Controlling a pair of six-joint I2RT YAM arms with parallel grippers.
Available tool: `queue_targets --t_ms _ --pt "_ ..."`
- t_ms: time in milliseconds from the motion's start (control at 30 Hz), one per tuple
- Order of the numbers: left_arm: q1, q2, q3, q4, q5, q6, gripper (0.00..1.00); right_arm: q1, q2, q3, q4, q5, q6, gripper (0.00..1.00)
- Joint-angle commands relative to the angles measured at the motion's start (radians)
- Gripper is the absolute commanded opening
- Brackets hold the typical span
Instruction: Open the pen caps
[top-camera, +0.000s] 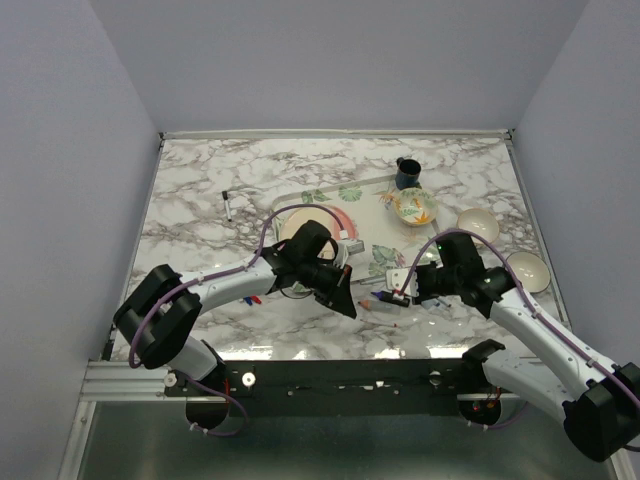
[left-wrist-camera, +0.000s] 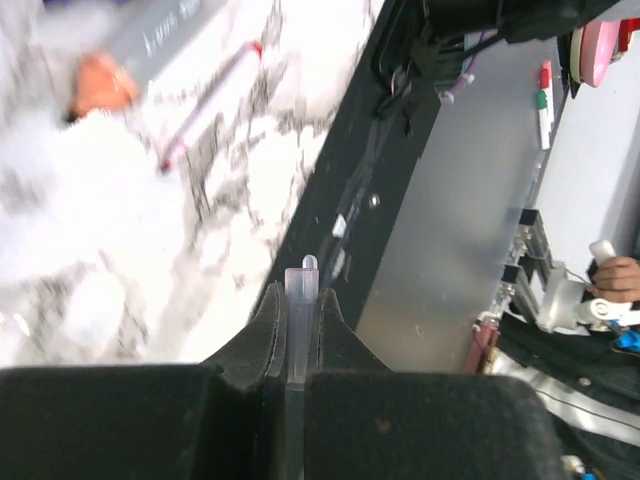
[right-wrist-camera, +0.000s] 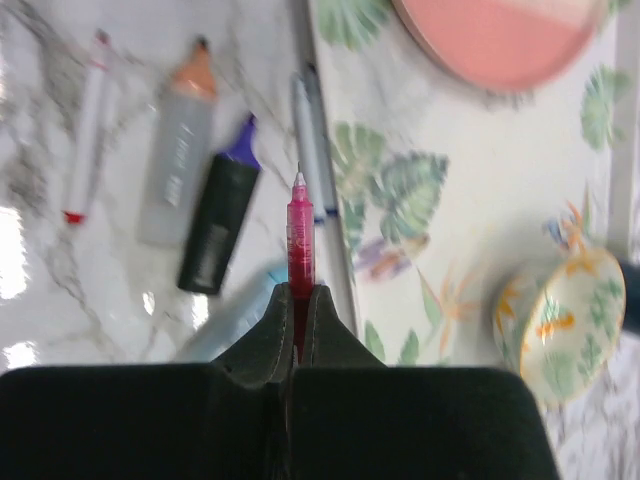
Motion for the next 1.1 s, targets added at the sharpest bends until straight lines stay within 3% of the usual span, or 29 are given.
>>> queue_targets --t_ms 0,133,167,233,267,400,600,800,933,1000,1067 --pt "-0.005 -0.09 -0.055 -0.048 -0.054 -0.067 0.0 -0.089 -0.047 -0.01 0.03 0.069 -0.008 0.01" --pt "0.017 -0.127 -0.018 -0.156 -0.299 -0.09 0.0 -0.124 -0.015 0.015 0.03 0.09 0.128 0.01" --pt "0.028 -0.138 -0.018 -0.179 -0.422 -0.107 0.0 -0.126 -0.001 0.021 0.034 0.105 0.161 0.0" --pt "0.064 -0.188 -0.044 -0.207 -0.533 -0.128 0.0 -0.143 0.042 0.035 0.025 0.145 0.246 0.01" --pt "0.074 -0.213 -0.058 -0.213 -0.669 -0.156 0.0 -0.149 0.06 0.048 0.015 0.158 0.271 0.0" --pt "0.104 -0.395 -0.144 -0.217 -0.934 -0.234 0.0 -0.225 0.139 0.07 -0.036 0.153 0.33 0.01" --pt "0.137 -0.538 -0.264 -0.17 -1.091 -0.29 0.0 -0.328 0.28 0.093 -0.117 0.118 0.314 0.01" --pt "0.144 -0.506 -0.287 -0.172 -1.163 -0.302 0.0 -0.333 0.338 0.095 -0.137 0.112 0.307 0.04" --pt "0.153 -0.492 -0.303 -0.177 -1.241 -0.326 0.01 -0.331 0.39 0.101 -0.136 0.132 0.319 0.1" --pt "0.16 -0.495 -0.313 -0.16 -1.275 -0.329 0.09 -0.333 0.407 0.101 -0.134 0.139 0.324 0.14" --pt "0.176 -0.492 -0.32 -0.148 -1.283 -0.325 0.11 -0.333 0.41 0.107 -0.136 0.141 0.328 0.21"
